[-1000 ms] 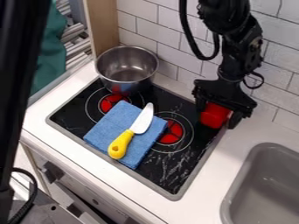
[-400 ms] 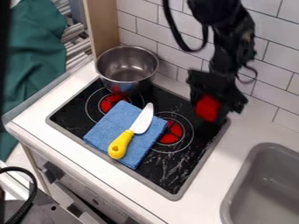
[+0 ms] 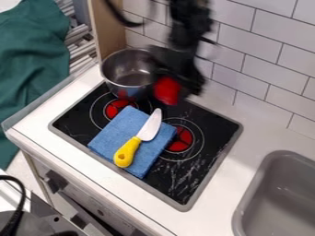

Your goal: Move the red pepper to the left side of the stove

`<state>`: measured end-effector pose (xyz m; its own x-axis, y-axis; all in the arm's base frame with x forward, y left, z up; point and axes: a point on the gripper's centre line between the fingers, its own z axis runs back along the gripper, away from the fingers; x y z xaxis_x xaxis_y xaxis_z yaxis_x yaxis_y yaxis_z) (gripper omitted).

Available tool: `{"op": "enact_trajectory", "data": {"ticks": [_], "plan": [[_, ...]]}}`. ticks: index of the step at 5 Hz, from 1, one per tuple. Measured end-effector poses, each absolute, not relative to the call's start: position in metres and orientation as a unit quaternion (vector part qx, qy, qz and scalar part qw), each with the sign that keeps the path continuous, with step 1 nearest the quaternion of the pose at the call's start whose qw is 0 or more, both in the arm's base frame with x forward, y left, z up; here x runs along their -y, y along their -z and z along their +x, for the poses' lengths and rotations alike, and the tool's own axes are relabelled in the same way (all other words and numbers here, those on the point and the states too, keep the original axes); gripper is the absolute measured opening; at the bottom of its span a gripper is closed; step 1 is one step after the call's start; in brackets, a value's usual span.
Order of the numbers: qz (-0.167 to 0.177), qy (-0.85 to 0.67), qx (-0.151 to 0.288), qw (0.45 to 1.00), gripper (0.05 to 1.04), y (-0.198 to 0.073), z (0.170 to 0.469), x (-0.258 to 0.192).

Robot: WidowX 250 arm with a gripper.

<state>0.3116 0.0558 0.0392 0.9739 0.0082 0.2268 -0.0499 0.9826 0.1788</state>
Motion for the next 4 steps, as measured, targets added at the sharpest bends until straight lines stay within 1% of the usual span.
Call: {"op": "enact_trajectory", "data": {"ticks": [1, 2, 3, 4], "plan": [[0.080, -0.064, 0.101, 0.990, 0.746, -0.029, 0.287, -0.104], [0.051, -0.078, 0.084, 0.992, 0.745, -0.008, 0.272, -0.145], [0.032, -0.065, 0.072, 0.995, 0.746, 0.006, 0.269, -0.152], [0.025, -0.048, 0.072, 0.996, 0.745, 0.009, 0.267, -0.153]]}}
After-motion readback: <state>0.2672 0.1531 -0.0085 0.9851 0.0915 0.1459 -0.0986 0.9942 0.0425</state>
